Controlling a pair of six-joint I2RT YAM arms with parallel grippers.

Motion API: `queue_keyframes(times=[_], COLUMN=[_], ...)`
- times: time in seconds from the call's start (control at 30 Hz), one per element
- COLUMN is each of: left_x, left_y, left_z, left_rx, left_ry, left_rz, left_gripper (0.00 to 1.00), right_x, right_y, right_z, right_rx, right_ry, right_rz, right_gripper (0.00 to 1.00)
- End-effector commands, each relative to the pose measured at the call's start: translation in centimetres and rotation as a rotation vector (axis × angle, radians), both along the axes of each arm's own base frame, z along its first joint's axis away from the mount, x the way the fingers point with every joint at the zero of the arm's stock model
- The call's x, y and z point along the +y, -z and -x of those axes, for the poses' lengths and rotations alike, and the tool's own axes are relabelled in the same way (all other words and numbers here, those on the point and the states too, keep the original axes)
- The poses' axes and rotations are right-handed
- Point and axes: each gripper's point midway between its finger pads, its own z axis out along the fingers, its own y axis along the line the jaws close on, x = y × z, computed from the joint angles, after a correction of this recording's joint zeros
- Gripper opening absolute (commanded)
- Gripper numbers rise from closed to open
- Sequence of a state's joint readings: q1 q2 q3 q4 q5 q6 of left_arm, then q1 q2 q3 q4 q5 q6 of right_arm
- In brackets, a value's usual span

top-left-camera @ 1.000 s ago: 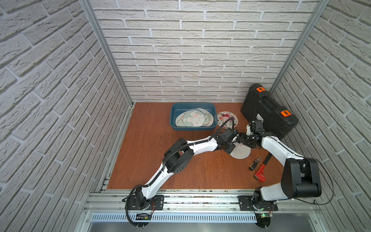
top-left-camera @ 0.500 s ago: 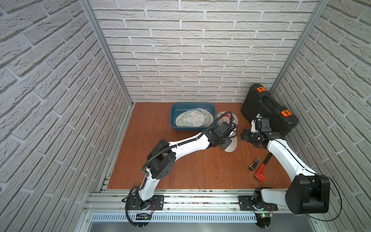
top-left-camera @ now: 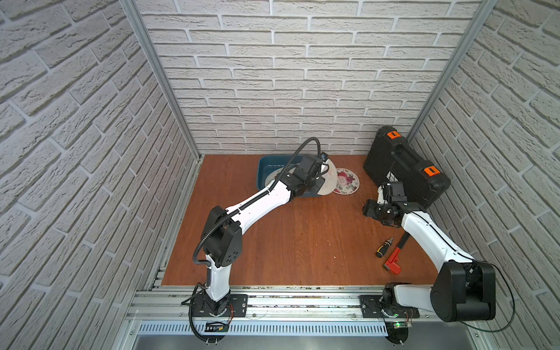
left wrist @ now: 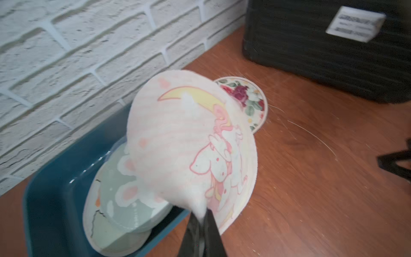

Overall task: Put the coasters into the storage box
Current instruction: Place the coaster in the storage box.

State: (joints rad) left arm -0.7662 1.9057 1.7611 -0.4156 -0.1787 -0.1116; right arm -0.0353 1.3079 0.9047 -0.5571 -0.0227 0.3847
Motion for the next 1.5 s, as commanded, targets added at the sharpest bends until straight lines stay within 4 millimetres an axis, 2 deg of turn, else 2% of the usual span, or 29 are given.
queue_keyframes(times=[0.0, 0.1, 0.17, 0.23, 0.37, 0.5, 0.67, 0.83, 1.0, 1.07, 1.1, 1.2, 1.3, 1.47], left_x=[1.3, 2.7, 3.4, 4.2, 6.1, 8.4, 11.0, 12.2, 12.8, 12.9, 13.0, 12.7, 11.8, 8.5], left_y=[-2.4, -1.7, -0.4, 1.3, 6.1, 11.3, 15.7, 17.3, 17.5, 17.1, 16.9, 15.8, 14.1, 11.4], left_z=[-4.2, -7.5, -9.4, -10.9, -12.9, -12.9, -12.1, -11.5, -11.1, -11.0, -10.9, -10.5, -10.0, -8.4], left_rx=[-0.086, -0.09, -0.062, -0.009, 0.099, 0.212, 0.304, 0.323, 0.325, 0.321, 0.319, 0.299, 0.254, 0.18], left_ry=[-0.076, -0.124, -0.146, -0.173, -0.241, -0.325, -0.408, -0.438, -0.446, -0.449, -0.451, -0.442, -0.421, -0.352], left_rz=[0.058, 0.049, 0.046, 0.054, 0.057, 0.022, -0.046, -0.109, -0.138, -0.139, -0.14, -0.136, -0.149, -0.159], left_gripper=[0.0, 0.0, 0.0, 0.0, 0.0, 0.0, 0.0, 0.0, 0.0, 0.1, 0.2, 0.63, 0.96, 0.98], right_x=[0.1, 0.4, 0.4, 0.4, 0.4, 0.5, 0.9, 1.4, 1.6, 1.7, 1.8, 2.0, 1.9, 2.0], right_y=[0.6, 1.3, 1.6, 1.8, 2.2, 2.5, 2.5, 2.5, 2.6, 2.6, 2.7, 2.8, 2.8, 2.8], right_z=[-0.3, -0.3, -0.1, 0.1, 0.3, 0.3, -0.2, -0.5, -0.7, -0.8, -0.9, -1.1, -1.3, -2.1], right_rx=[-0.001, 0.016, 0.023, 0.028, 0.041, 0.051, 0.05, 0.051, 0.054, 0.056, 0.058, 0.059, 0.057, 0.054], right_ry=[-0.013, -0.02, -0.024, -0.023, -0.029, -0.034, -0.047, -0.056, -0.062, -0.064, -0.065, -0.067, -0.066, -0.065], right_rz=[0.008, 0.002, 0.002, 0.005, 0.009, 0.007, 0.0, -0.002, 0.003, 0.006, 0.006, 0.006, 0.009, 0.006], right_gripper=[0.66, 0.66, 0.66, 0.66, 0.66, 0.66, 0.66, 0.65, 0.66, 0.66, 0.66, 0.66, 0.66, 0.66])
